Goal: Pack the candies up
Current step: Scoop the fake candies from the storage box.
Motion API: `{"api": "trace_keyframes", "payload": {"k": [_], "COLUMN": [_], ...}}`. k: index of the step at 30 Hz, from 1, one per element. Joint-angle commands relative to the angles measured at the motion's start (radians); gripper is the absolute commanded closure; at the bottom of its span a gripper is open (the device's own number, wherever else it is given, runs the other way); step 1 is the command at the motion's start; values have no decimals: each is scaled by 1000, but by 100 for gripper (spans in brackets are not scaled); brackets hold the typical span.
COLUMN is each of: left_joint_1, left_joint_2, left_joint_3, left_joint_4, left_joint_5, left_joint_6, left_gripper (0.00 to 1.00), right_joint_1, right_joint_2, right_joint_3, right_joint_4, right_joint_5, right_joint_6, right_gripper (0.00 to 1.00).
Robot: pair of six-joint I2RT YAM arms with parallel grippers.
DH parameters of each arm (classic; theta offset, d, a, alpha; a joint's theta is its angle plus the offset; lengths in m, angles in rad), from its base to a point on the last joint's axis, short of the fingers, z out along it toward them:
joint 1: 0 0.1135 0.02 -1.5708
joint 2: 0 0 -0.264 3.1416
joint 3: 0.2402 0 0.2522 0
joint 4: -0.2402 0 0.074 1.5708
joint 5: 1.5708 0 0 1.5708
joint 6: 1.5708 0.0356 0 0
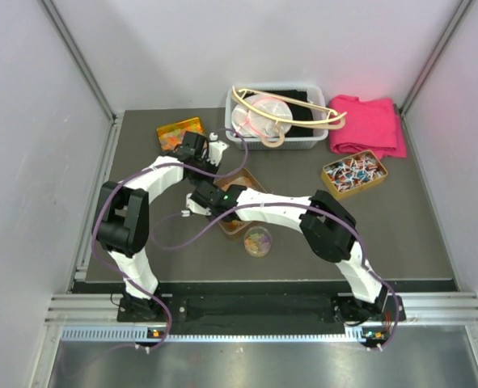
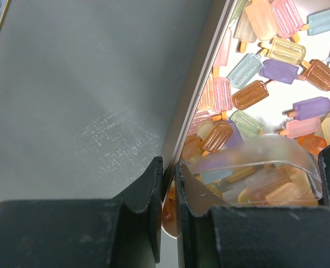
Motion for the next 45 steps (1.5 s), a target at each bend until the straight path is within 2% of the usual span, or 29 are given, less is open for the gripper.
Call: {"api": "trace_keyframes", "payload": {"k": [1,11,22,34,45], "left_joint_1": [3,6,50,55,55], "left_joint_2": [-19,-9,8,8,10], "left_joint_3": [-1,-1,0,-3,-7], "left_joint_4": [48,48,56,67,71], "left_joint_5": [-45,-55,-39,-48,-59], "left_joint_6": [-54,-54,-61,-58,-58], "left_gripper": [100,100,100,100,100], "right_joint_1": [-16,-74,-129,-168,-217], "right_joint_2": [-47,-208,-280,-320,-344], "right_joint_3": [-79,-222,-268,-262,-288], "right_joint_4": [69,229,265,234,272], "right_joint_5": [-247,-365,-442,-384,-307], "right_joint_6": [51,116,134,35,67], "right_gripper": [100,100,100,100,100]}}
